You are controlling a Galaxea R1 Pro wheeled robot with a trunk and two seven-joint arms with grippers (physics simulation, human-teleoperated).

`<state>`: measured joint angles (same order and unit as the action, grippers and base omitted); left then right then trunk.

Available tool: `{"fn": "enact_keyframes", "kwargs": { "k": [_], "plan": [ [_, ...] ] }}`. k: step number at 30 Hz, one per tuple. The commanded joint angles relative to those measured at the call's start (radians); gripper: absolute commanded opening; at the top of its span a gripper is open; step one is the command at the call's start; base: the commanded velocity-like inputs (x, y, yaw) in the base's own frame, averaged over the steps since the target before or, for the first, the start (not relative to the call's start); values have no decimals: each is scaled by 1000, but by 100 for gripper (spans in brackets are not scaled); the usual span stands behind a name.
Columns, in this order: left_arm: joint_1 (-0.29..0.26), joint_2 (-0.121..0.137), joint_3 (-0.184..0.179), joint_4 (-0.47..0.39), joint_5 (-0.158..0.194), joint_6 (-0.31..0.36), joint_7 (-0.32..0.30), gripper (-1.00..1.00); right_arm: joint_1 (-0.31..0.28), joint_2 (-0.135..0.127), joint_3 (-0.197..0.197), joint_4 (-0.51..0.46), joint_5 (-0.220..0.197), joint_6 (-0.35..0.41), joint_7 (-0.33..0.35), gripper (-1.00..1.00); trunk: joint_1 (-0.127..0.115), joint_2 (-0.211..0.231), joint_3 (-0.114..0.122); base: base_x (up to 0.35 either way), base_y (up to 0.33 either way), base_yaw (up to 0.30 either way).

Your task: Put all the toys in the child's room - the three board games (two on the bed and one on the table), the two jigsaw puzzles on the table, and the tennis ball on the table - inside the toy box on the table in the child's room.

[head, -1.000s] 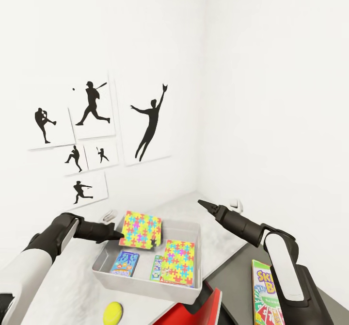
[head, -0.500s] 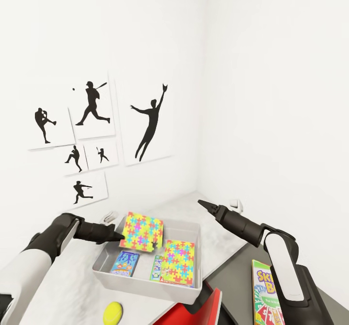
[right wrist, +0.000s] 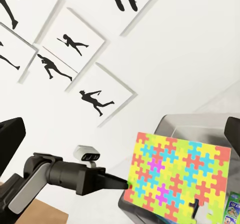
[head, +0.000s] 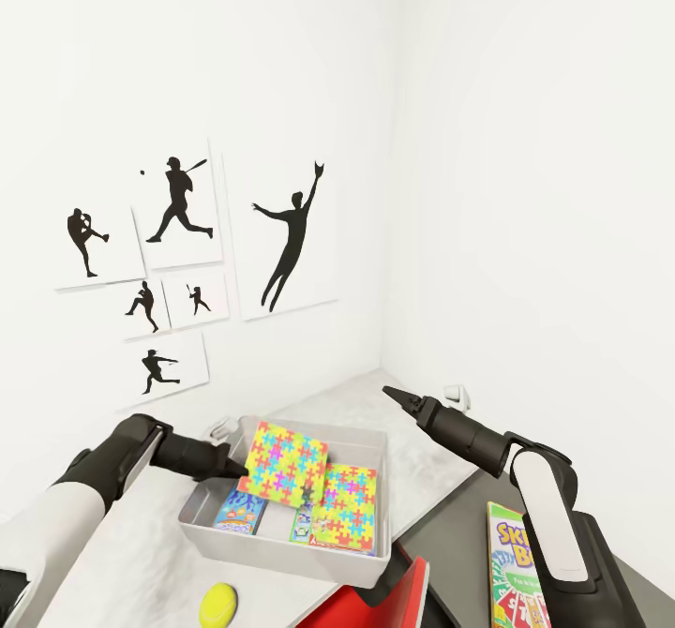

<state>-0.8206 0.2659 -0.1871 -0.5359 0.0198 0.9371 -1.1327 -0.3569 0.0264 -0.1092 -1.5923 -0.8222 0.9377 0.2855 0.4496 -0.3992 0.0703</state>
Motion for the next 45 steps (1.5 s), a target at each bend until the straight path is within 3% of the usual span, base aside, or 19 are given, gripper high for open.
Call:
{"fn": "enact_keyframes", "kwargs": {
  "k": [1,8,14,18,45],
  "plan": [
    [0,1,-4,0,2,6,-1,-100,-1,1,-3,0,8,6,9,100,0,-1,-1,0,0,0],
    [0,4,-5,5,-2,6,5,-100,-1,1,-4,0,8,6,9,100,0,-1,-1,0,0,0],
    [0,5,-3,5,-54,6,5,-100,-1,1,-4,0,8,6,9,100,0,-1,-1,0,0,0],
    [0,5,-3,5,-66,6,5,-100,-1,0,-4,1,8,6,9,100,0,-1,-1,0,0,0],
    [0,6,-3,5,-72,8,13,-100,-1,0,-14,1,9,6,9,100,0,-1,-1,0,0,0]
  ]
}}
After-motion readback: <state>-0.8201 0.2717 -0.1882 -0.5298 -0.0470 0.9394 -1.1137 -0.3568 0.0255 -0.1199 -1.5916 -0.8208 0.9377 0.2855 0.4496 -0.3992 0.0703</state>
